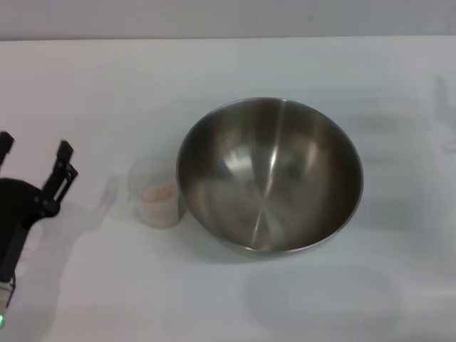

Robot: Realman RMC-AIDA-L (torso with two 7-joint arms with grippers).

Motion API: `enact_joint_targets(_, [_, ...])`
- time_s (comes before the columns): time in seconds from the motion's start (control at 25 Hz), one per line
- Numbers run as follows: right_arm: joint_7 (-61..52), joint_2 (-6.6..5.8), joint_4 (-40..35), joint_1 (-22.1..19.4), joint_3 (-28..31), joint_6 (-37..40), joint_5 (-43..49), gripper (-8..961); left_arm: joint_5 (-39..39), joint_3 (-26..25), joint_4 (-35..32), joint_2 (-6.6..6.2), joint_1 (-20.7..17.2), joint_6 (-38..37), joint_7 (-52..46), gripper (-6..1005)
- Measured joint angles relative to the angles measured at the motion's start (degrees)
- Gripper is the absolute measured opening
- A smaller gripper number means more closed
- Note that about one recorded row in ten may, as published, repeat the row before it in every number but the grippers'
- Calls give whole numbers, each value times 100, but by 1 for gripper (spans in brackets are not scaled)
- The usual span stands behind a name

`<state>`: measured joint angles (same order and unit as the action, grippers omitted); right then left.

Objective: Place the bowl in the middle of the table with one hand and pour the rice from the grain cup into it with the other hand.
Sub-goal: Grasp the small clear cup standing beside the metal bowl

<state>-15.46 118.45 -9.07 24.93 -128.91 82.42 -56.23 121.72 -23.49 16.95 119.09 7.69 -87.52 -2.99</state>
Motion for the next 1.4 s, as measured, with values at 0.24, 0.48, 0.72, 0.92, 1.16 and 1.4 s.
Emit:
enact_joint_targets(0.24, [7,-34,44,131,-7,-184,27,481,12,234,4,0,-196,56,9,804])
enact_joint_targets(0.48, [10,-63,67,239,-23,-318,33,482,25,620,73,0,-225,285,10,797])
enact_joint_targets(0.72, [13,-68,114,320,-12,-374,34,482,32,708,131,0,-195,521,9,790])
enact_joint_targets(0.92, [15,-68,116,343,-11,-404,34,482,11,723,145,0,-133,757,15,784])
enact_joint_targets(1.16, [17,-68,117,355,-10,-405,33,482,4,716,143,0,-30,1002,18,776])
enact_joint_targets(1.4, [18,-68,116,360,-11,-405,34,482,0,663,117,0,96,1290,17,769])
